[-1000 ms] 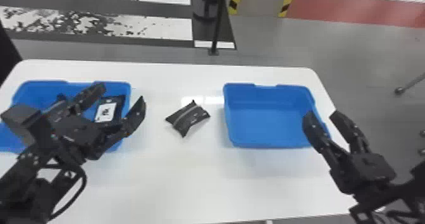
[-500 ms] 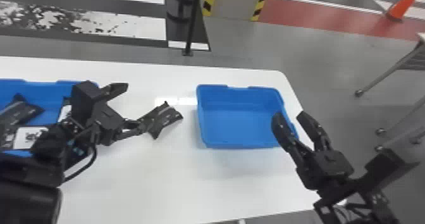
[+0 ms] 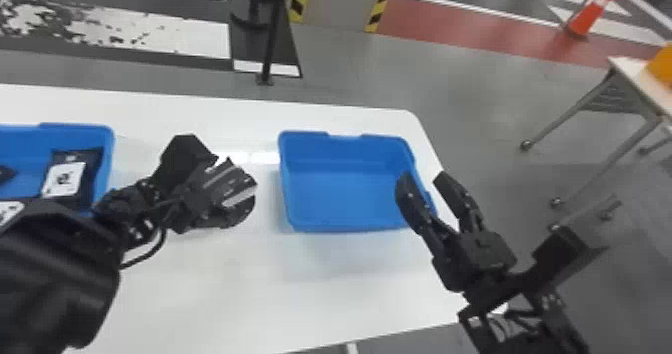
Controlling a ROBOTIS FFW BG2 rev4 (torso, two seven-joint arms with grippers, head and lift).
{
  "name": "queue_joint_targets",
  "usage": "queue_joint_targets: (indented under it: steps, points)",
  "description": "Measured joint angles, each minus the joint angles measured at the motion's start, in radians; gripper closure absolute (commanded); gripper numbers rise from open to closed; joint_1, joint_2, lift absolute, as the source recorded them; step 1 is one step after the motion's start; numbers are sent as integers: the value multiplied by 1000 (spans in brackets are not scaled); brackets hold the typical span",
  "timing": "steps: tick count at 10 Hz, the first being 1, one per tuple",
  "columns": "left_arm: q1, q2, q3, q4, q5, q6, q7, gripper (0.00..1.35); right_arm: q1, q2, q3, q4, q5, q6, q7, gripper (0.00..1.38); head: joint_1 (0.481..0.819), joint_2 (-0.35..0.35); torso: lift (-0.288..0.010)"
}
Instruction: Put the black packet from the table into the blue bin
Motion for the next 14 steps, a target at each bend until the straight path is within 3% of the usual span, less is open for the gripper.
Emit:
queue_joint_targets:
  steps: [5, 6, 7, 10, 14]
  points:
    - [-83, -33, 9, 129, -37, 98, 12, 177, -4, 0, 0, 3, -5, 0, 1, 504, 695, -326, -110]
    - [-86, -37, 9, 139, -44, 91, 20, 297, -5, 0, 1, 3, -6, 0, 1, 504, 695, -325, -110]
    - [-88, -40, 15, 148, -49, 92, 22, 654, -6, 0, 1, 4, -8, 0, 1, 504, 695, -323, -110]
    - [-72, -47, 34, 151, -32, 135, 14, 1219, 1, 0, -1, 3, -14, -1, 1, 504, 695, -318, -110]
    - [-62, -49, 79, 151, -71, -92, -21, 1211, 1, 0, 1, 7, -12, 0, 1, 504, 695, -325, -110]
